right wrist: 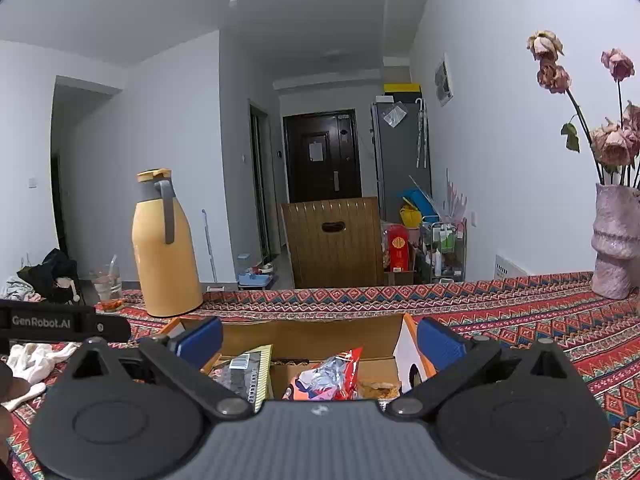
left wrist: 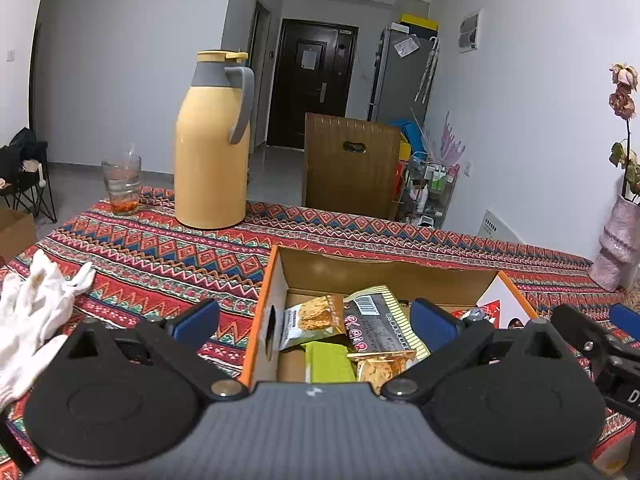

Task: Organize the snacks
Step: 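Withdraw both grippers from the box back to the snack pile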

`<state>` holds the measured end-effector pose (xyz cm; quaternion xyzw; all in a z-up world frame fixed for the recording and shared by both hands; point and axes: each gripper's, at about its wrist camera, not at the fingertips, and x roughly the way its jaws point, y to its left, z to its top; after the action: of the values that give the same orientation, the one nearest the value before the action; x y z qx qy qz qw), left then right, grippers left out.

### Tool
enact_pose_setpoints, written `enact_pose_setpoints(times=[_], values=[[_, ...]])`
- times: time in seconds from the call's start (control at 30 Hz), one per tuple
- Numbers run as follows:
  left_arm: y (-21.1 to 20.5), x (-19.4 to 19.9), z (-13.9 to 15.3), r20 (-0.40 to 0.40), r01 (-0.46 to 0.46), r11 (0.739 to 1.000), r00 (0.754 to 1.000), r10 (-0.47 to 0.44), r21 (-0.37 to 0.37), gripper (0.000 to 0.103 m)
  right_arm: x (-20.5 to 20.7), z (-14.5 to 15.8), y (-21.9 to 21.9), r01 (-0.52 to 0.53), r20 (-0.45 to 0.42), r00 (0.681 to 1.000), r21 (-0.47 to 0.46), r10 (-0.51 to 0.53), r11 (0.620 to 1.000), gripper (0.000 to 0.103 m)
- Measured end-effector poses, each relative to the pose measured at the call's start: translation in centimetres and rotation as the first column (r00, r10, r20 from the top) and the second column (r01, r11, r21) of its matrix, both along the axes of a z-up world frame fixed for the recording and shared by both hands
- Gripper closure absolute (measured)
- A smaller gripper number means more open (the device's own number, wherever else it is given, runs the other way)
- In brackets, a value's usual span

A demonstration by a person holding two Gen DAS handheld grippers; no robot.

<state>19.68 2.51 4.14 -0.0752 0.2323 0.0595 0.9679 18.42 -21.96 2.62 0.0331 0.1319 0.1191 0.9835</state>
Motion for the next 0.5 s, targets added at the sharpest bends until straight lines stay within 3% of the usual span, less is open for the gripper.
enact_pose_setpoints(times=[0.5], values=[[2.1, -3.9, -1.5, -0.039, -0.002, 1.0, 0.999, 0.003, 0.025, 0.0, -4.3, -1.9, -2.9, 0.008, -0.083, 0.997, -0.03, -0.011, 1.0, 0.0]])
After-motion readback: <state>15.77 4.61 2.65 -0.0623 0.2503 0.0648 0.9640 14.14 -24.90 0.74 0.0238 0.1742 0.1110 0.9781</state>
